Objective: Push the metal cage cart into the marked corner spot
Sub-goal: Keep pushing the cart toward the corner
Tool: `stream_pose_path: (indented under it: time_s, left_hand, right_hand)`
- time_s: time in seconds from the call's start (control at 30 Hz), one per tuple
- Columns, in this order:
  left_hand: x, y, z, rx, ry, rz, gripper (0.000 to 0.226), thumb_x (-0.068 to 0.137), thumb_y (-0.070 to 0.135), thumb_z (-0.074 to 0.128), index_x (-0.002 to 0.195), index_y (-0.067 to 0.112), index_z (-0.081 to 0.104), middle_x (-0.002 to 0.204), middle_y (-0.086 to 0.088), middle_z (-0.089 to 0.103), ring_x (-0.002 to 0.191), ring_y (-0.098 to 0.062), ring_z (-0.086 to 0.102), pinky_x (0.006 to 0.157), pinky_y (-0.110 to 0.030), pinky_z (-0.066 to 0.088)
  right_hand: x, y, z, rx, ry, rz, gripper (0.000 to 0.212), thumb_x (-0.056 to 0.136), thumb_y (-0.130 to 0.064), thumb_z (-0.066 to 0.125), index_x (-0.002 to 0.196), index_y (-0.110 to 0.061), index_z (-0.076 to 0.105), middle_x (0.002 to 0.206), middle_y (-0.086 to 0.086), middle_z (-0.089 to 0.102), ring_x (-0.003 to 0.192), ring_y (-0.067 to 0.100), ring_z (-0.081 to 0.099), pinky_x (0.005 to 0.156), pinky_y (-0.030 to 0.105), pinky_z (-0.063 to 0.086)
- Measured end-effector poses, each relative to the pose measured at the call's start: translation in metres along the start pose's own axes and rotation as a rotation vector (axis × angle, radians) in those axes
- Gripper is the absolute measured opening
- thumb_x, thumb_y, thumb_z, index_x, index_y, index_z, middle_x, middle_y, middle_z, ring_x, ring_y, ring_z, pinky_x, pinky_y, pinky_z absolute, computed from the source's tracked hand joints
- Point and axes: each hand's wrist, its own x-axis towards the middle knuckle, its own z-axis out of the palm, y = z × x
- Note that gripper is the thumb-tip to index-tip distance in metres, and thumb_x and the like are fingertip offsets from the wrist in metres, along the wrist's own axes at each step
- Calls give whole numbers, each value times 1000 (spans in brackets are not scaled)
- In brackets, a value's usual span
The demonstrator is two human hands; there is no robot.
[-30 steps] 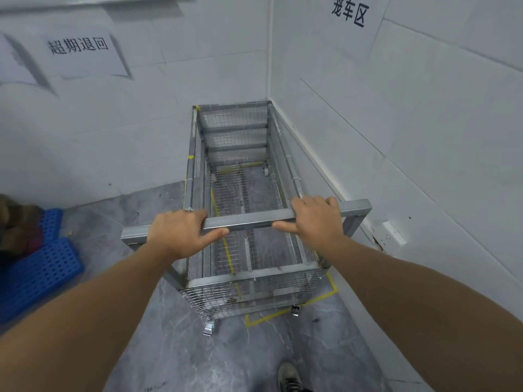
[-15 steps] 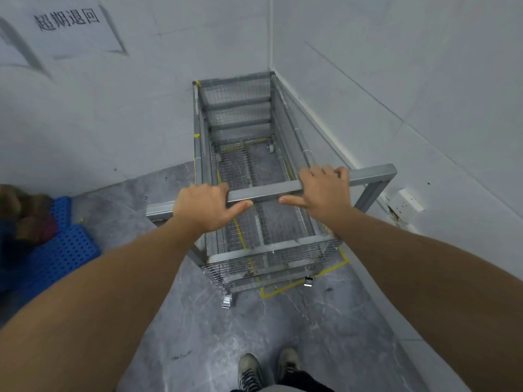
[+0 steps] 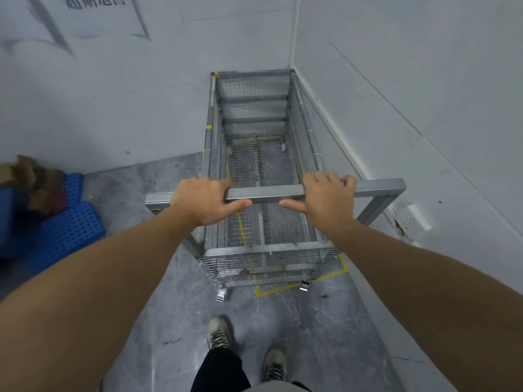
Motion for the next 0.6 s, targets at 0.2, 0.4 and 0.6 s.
stream_pose_path:
  time_s: [0.2, 0.4, 0.6]
  left_hand:
    - [-1, 2, 1, 12, 17, 5, 69, 73, 94, 9, 63, 31, 34, 49, 9, 46, 44, -7, 40, 44, -26, 25]
    - [-3, 7, 1, 31, 37, -52, 75, 70, 95, 5, 72, 30, 41, 49, 12, 40, 43, -12, 37, 46, -30, 29]
    - [-6, 6, 1, 15, 37, -69, 72, 71, 95, 7, 72, 31, 39, 50, 14, 38, 41, -9, 33, 47, -30, 31]
  right_hand:
    - [0, -1, -3, 6, -15, 10, 83, 69, -91, 26, 83, -15, 56, 78, 4, 61, 77, 27, 53, 79, 44, 31]
    - [1, 1, -2, -6, -41, 28, 86, 68, -93, 18, 83, -17, 56, 78, 2, 60, 76, 27, 53, 78, 44, 30]
    - [2, -1, 0, -8, -27, 25, 85, 68, -93, 20, 79, -16, 55, 74, 3, 59, 71, 26, 51, 76, 43, 29]
